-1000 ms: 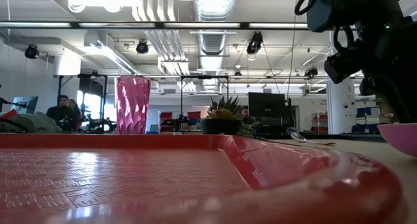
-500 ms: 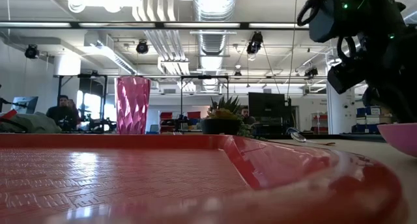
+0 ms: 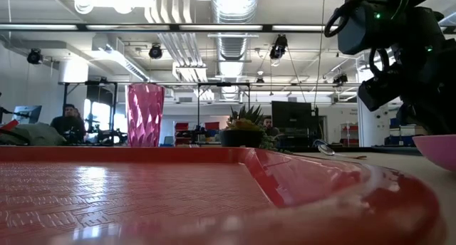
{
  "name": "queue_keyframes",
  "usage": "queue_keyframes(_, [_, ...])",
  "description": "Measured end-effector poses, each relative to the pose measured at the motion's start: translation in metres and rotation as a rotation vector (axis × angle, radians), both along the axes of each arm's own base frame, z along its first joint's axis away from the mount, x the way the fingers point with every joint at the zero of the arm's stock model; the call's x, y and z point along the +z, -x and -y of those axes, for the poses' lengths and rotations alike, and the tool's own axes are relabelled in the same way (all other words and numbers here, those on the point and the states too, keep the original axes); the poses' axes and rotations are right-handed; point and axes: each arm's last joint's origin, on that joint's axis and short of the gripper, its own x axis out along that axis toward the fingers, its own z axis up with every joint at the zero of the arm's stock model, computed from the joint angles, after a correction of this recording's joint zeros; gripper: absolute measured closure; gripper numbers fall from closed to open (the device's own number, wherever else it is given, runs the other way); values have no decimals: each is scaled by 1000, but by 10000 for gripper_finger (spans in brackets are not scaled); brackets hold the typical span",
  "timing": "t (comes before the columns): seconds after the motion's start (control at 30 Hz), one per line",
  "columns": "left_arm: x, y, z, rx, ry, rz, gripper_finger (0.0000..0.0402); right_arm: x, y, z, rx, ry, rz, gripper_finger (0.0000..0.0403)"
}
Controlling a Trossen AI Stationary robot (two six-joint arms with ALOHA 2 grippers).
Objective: Pick and place plate/cup/fork/spoon on tray
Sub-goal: Put the pink plate on the orange tray
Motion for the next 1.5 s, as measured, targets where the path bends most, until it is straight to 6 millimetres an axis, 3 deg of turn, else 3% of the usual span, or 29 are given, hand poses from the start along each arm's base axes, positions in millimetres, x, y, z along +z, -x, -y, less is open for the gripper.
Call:
queue_keyframes(0.23, [0,0,0,0,0,0,252,0,0,-1,58,-17,23,372])
queue_keyframes(0.33, [0,0,0,0,0,0,252,0,-3,-1,54,-19,49,389])
queue_keyframes(0.7, [0,0,0,0,-1,0,252,8,-20,-2,-76,25,212,394])
queue_keyframes(0.93, [0,0,0,1,-1,-1,252,43,-30,0,-125,109,387,395])
queue_keyframes(1.27, [-1,0,0,1,-2,-5,252,113,-39,2,-178,188,671,395])
queue_keyframes(1.5, [-1,0,0,1,-2,-5,252,122,-72,-3,-111,196,718,395])
